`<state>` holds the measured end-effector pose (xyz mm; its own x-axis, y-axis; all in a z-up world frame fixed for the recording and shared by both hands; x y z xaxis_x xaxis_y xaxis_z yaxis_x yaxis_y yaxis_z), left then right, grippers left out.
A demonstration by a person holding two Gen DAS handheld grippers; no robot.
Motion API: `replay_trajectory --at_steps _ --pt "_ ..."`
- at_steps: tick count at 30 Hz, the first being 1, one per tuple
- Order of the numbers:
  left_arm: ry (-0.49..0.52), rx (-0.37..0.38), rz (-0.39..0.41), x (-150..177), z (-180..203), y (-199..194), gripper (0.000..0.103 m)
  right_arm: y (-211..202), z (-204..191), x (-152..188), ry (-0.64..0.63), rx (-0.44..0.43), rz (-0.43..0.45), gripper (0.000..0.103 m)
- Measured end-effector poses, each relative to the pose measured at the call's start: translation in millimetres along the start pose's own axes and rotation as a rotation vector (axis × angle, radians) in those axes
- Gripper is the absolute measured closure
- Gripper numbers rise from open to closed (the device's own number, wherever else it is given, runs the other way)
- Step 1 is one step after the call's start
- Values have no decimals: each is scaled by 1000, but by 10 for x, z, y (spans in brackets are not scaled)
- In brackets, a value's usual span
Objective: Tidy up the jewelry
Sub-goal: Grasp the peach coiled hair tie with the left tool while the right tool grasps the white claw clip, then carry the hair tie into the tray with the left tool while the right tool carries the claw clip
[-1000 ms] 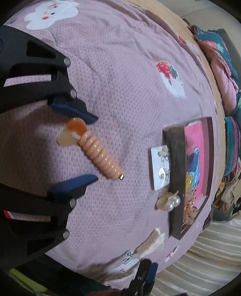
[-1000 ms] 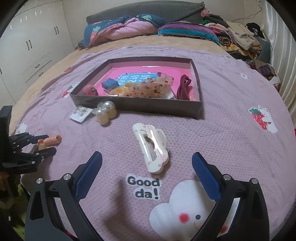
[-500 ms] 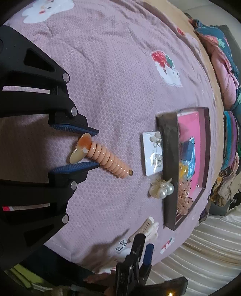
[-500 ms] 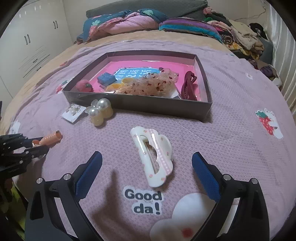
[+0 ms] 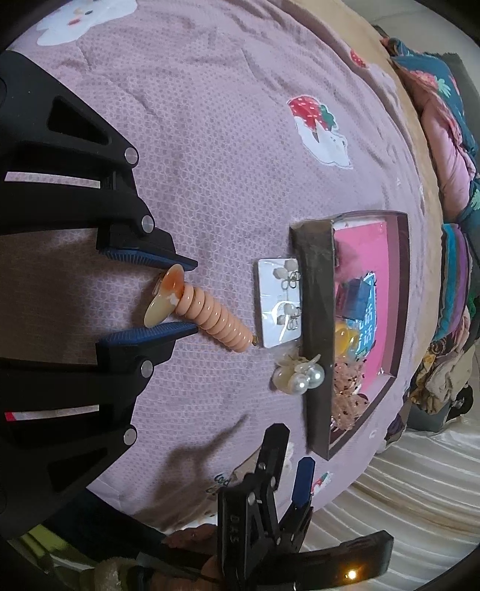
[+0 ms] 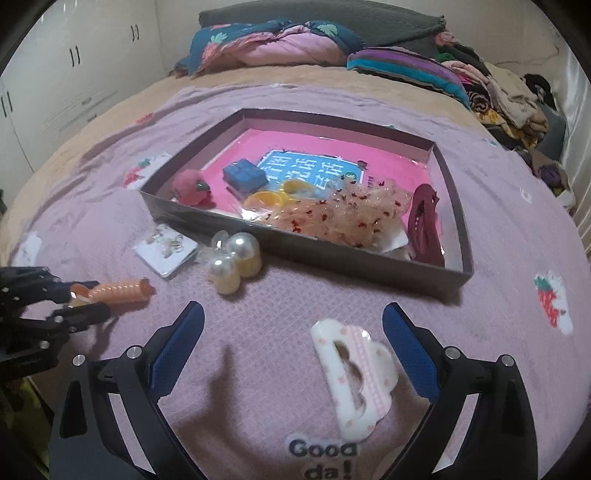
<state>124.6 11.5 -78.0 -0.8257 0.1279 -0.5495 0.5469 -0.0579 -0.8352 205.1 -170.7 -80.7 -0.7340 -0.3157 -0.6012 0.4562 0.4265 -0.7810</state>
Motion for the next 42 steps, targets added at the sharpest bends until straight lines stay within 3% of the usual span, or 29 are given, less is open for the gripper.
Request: replay_trajectory --at_steps 8,10,11,13,22,42 --pt "-4 21 18 -120 15 -47 82 55 268 293 70 0 -68 10" --pt "-4 29 22 -154 31 -59 82 68 297 373 85 -16 -84 34" --pt "-4 31 25 -174 38 -68 82 54 311 400 92 -25 -79 38" --pt "-5 36 29 -213 44 -88 82 -9 320 436 102 -56 -63 63" --pt "-8 33 63 -417 41 -185 82 -299 142 369 121 -208 -5 63" --pt "-24 21 159 -1069 24 -421 82 -820 77 -272 58 -221 156 63"
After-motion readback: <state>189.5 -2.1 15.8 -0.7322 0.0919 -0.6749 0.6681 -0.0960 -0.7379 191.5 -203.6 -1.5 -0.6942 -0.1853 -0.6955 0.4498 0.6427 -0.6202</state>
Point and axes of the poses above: each gripper's, at about its wrist camera, not at the fingertips, and y roughly the way its jaws point, z to its right, x to its underside, the point moved 3 cm from there along y, roughly the way its jaws point, and after that the axes turned 12 degrees about -x, right-handed, at the moved point
